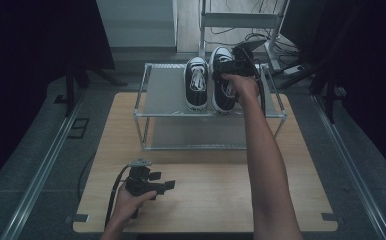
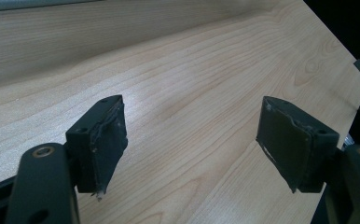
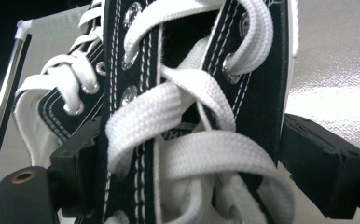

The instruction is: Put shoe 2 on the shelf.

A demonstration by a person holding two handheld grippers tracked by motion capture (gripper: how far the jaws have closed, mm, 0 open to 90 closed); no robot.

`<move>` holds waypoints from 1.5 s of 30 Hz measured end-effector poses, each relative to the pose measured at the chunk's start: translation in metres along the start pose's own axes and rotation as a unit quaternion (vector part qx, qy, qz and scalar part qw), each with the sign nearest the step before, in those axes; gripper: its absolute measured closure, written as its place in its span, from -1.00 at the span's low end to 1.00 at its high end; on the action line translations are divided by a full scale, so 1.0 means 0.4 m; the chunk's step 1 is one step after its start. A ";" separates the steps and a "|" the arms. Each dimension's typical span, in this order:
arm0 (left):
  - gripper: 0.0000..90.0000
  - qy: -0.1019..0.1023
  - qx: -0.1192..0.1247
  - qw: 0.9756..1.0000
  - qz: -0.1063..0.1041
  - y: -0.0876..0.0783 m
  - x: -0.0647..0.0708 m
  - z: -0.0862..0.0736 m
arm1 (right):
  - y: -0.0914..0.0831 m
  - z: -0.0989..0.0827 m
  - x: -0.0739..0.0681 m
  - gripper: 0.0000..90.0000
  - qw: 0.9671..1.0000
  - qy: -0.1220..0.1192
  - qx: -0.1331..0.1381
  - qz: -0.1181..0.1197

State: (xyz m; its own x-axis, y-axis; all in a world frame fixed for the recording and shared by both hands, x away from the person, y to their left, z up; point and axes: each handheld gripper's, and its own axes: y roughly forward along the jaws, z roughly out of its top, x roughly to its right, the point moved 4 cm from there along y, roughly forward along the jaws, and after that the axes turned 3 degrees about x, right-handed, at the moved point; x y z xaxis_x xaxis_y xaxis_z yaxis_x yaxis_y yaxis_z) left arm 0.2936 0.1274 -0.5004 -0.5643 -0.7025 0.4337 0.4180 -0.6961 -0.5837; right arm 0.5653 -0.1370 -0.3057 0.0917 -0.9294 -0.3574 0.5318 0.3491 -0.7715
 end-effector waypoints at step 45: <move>-0.44 -0.006 0.004 1.000 0.006 0.003 -0.001 -0.003 | 0.084 0.019 0.015 -0.75 0.997 0.043 -0.051 -0.043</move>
State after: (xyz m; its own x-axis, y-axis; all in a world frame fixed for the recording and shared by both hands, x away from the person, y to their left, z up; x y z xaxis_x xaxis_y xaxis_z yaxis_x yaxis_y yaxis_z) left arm 0.2937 0.1270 -0.5022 -0.5509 -0.7131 0.4337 0.4316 -0.6881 -0.5833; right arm 0.5901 -0.1316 -0.3298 -0.0253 -0.9446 -0.3274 0.4457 0.2825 -0.8494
